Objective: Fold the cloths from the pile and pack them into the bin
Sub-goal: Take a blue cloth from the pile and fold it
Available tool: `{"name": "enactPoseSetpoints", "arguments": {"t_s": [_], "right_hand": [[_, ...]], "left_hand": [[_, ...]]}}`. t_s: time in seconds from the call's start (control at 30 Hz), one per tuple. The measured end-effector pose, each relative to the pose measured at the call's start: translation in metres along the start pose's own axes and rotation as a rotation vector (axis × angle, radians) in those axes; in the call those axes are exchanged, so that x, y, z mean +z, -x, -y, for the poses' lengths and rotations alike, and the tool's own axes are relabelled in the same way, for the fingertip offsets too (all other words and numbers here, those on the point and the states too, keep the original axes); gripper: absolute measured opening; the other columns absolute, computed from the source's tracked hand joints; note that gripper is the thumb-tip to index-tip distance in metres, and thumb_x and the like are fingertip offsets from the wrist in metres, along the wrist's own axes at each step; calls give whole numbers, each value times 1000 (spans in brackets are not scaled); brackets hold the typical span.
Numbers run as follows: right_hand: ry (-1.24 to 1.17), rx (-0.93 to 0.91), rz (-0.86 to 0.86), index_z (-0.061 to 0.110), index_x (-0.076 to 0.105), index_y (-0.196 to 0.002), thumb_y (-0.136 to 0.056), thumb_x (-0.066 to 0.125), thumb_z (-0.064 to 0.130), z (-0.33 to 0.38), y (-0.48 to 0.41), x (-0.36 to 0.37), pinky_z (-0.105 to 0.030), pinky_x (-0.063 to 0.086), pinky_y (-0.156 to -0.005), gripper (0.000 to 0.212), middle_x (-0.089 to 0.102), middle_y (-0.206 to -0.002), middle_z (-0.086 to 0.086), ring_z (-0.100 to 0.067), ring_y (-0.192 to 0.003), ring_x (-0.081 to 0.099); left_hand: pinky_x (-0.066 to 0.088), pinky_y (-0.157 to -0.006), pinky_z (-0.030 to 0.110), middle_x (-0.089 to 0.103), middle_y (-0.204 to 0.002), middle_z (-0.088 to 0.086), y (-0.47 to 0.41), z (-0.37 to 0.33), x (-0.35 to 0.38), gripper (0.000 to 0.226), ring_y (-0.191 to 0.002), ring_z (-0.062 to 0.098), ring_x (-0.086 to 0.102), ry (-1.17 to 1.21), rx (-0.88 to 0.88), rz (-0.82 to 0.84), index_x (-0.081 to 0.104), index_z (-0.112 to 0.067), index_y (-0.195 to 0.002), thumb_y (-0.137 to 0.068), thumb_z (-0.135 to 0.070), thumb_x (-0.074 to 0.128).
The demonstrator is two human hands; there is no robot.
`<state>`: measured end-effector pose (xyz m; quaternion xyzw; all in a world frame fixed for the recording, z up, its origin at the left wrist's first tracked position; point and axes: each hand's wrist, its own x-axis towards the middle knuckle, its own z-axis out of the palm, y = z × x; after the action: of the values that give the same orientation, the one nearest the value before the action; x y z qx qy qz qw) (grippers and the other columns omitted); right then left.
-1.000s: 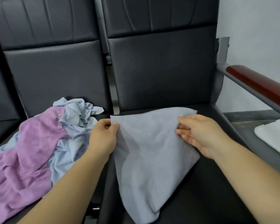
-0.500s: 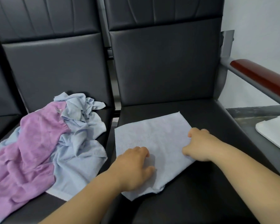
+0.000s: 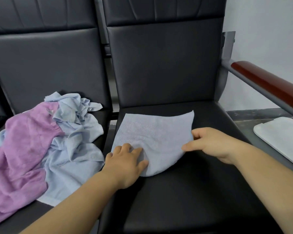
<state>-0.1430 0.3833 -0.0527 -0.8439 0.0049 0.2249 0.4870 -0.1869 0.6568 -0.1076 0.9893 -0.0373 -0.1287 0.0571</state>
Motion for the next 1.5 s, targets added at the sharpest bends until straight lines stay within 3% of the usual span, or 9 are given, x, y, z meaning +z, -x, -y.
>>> {"name": "enactPoseSetpoints", "arguments": {"t_s": [0.17, 0.4, 0.53, 0.73, 0.9, 1.07, 1.3, 1.4, 1.5], "right_hand": [[174, 15, 104, 27, 69, -114, -71, 88, 24, -10, 9, 10, -41, 57, -100, 47, 77, -110, 9, -14, -105, 73], [-158, 180, -224, 12, 54, -110, -95, 73, 15, -18, 14, 8, -34, 62, -68, 25, 62, -113, -5, -21, -95, 66], [589, 86, -299, 26, 45, -123, -87, 73, 37, -21, 25, 5, -34, 53, -77, 47, 47, -118, 2, -18, -99, 57], [863, -71, 110, 34, 46, -134, -84, 74, 32, -22, 47, 27, -34, 51, -92, 57, 41, -126, 9, -16, -114, 46], [1074, -170, -56, 22, 49, -129, -94, 63, 14, -27, 46, 41, -33, 51, -82, 38, 50, -121, 0, -20, -103, 51], [694, -63, -173, 25, 57, -107, -96, 55, 16, -30, 41, 26, -28, 43, -62, 14, 56, -98, 4, -14, -79, 55], [-313, 161, -184, 15, 56, -81, -75, 57, 7, -26, 35, 8, -39, 44, -72, 10, 48, -89, -11, -26, -81, 45], [-473, 175, -199, -1, 64, -113, -89, 54, 0, -20, 37, 3, -39, 50, -75, 26, 60, -101, -16, -27, -89, 58], [-502, 161, -229, -12, 54, -121, -91, 55, -2, -18, 35, 3, -39, 49, -73, 32, 55, -100, -14, -29, -89, 54]], "left_hand": [[22, -118, 47, 23, -158, -3, 3, -2, 1, 62, -146, 25, 20, 1, 15, 17, 23, -40, -154, -98, -66, 30], [21, -120, 45, 26, -155, -3, 12, -1, 3, 67, -145, 23, 22, -35, 72, -2, 25, -43, -154, -95, -73, 31], [31, -110, 38, 37, -124, -10, 19, -5, -2, 70, -126, 18, 34, -57, 141, -88, 40, -49, -146, -85, -82, 31], [44, -89, 37, 46, -111, -11, 30, -8, -13, 63, -110, 17, 46, -246, 229, -32, 39, -47, -141, -80, -58, 49], [49, -80, 36, 49, -112, -4, 28, -5, -10, 49, -100, 22, 51, -285, 180, -20, 42, -28, -127, -81, -15, 52], [46, -70, 34, 55, -87, -5, 21, 14, -10, 12, -87, 25, 57, -42, 74, -100, 46, -25, -82, -83, -14, 51], [28, -53, 27, 42, -51, -10, 42, 38, -48, 19, -53, 11, 38, 591, -89, 80, 50, -20, -49, -59, -34, 58], [25, -56, 29, 41, -63, 4, 48, 45, -56, 24, -58, 17, 37, 1007, -202, 96, 50, -22, -57, -44, -33, 67], [47, -67, 33, 65, -79, 12, 44, 48, -51, 28, -73, 26, 61, 1265, -337, 64, 70, -8, -89, -65, -22, 71]]}}
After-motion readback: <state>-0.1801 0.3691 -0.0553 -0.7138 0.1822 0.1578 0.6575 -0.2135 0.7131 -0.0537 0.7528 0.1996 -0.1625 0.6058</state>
